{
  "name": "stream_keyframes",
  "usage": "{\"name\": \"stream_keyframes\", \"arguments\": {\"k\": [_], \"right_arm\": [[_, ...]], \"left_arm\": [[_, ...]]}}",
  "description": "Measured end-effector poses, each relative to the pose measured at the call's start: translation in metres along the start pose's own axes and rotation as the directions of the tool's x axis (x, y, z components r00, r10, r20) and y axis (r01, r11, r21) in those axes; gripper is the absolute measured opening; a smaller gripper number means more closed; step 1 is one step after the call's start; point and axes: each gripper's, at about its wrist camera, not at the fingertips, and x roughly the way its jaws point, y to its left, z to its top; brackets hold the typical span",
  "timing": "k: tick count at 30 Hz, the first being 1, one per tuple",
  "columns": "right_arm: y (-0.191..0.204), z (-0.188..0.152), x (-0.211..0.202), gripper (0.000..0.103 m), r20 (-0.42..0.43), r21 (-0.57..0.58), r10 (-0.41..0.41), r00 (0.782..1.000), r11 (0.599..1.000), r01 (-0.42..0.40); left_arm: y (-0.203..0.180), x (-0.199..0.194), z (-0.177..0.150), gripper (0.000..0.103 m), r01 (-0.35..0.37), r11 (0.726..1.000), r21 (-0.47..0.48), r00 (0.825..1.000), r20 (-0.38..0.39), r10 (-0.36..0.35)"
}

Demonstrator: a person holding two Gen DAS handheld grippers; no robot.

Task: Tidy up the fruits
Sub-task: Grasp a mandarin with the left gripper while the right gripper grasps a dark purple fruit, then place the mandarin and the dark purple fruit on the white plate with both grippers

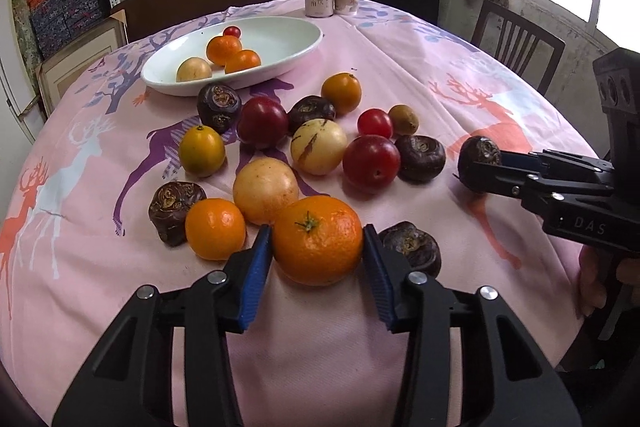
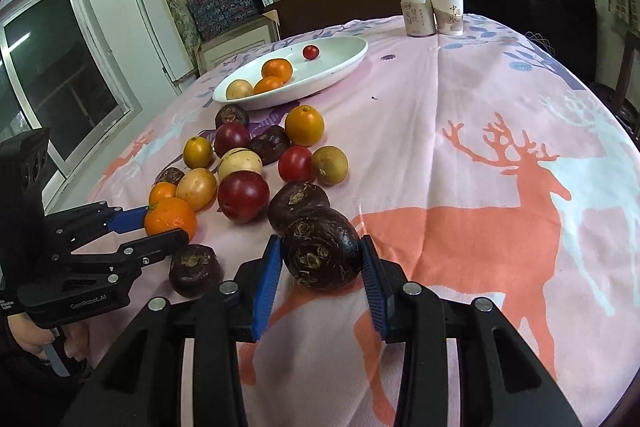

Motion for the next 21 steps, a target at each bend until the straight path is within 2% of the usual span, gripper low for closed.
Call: {"name": "stream_keyframes", "arguments": {"k": [6,9,11,14,16,21], "right_arm": [[-0.001,0.000,-0.001,0.040,-0.006,0.010,-0.011,1.000,1.000,0.011],[0.002,0.012,-0.007,0.040,-0.019,0.015,0.023,1.000,1.000,-0.023],[0.008,0.032,-0.016,0.040,-0.001,-0.010,0.036,0.999,0.999,-0.036],[0.017,0.071,-0.022,0.040,0.040,-0.067,0.008,0.999,0.998,-0.006],[0.020,0.099,-0.017,0.040,0.058,-0.093,0.000,0.998,0.996,0.005],[0.024,0.167,0.036,0.040,0.042,-0.106,-0.010,0.999,0.994,0.014]], "left_arm": [[0.016,-0.025,0.000,0.044,0.001,0.999,-0.048,0.999,0.050,0.001],[0.032,-0.035,0.006,0.044,-0.001,0.997,-0.076,0.997,0.076,0.007],[0.045,-0.039,0.016,0.044,-0.004,0.996,-0.087,0.996,0.088,0.011],[0.066,-0.038,0.039,0.044,-0.006,0.995,-0.103,0.995,0.101,0.017],[0.080,-0.033,0.059,0.045,-0.032,0.993,-0.110,0.992,0.115,0.045],[0.125,0.004,0.120,0.045,-0.081,0.986,-0.147,0.988,0.115,0.098]]}}
